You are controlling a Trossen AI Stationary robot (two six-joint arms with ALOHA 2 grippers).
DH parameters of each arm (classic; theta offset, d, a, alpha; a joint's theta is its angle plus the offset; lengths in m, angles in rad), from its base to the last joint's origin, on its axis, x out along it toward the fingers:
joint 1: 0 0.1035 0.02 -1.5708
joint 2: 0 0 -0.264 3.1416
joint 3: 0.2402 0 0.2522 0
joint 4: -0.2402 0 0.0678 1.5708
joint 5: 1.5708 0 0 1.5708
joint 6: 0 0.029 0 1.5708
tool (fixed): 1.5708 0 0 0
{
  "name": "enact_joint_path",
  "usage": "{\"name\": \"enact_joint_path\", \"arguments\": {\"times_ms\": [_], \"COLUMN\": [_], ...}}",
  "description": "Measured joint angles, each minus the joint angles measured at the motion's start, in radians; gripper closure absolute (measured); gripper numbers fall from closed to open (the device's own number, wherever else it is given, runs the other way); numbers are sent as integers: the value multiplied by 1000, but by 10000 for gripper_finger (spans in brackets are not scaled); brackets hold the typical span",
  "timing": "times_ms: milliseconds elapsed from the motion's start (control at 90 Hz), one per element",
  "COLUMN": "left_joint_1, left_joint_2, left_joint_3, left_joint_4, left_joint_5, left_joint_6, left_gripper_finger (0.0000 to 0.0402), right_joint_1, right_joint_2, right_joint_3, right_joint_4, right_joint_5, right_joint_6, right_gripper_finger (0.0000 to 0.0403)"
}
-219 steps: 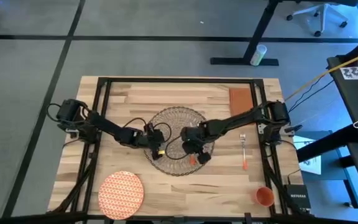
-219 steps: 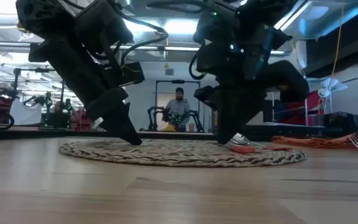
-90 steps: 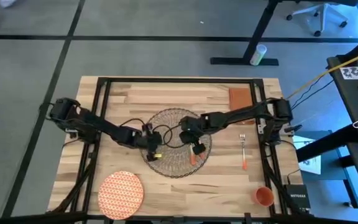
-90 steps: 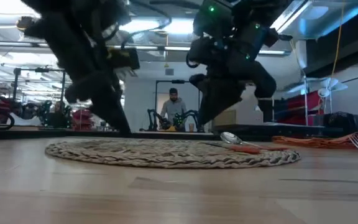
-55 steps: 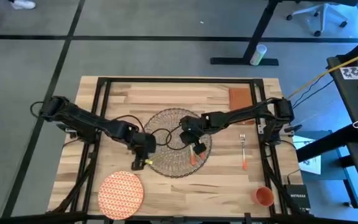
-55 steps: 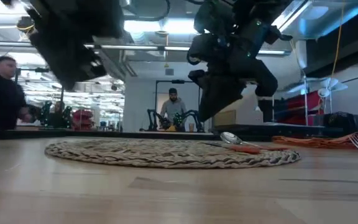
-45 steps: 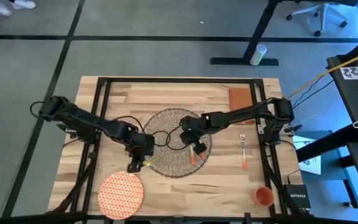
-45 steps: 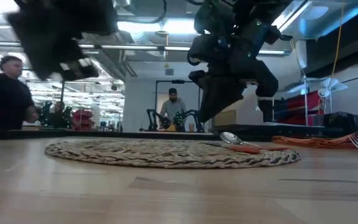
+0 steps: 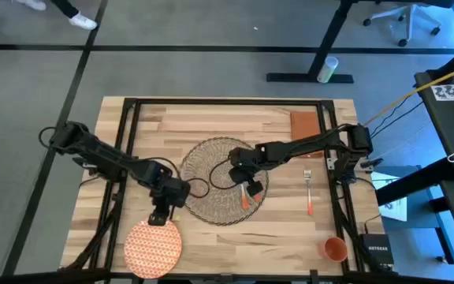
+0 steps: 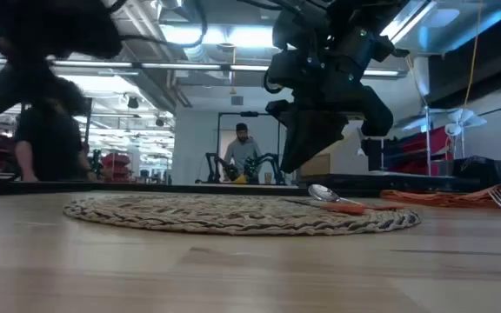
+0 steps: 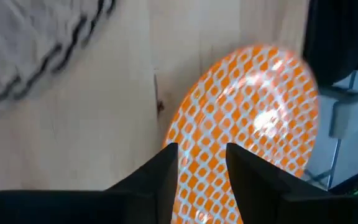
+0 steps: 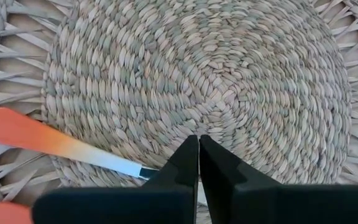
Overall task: Set table place
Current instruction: Put the orange plate on the brown woven placemat to the left of the knife
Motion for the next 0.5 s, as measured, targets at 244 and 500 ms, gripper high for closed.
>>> {"name": "enact_joint_path", "arguments": {"times_ms": [244,500], "left_joint_1": [-5,-5], "left_joint_2": [0,1], "left_joint_3": [-106,-166], "left_joint_4": [76,194], "left_joint_5": [0,14], "left_joint_6": [-33,-69], "left_gripper_finger": [258,245], "right_joint_1": [0,0], "right_joint_2": [0,0], "right_joint_3": [0,0], "right_joint_4": [0,1], "right_joint_5": [0,-1], "right_joint_6": [0,0], "right_gripper_finger": [403,403]}}
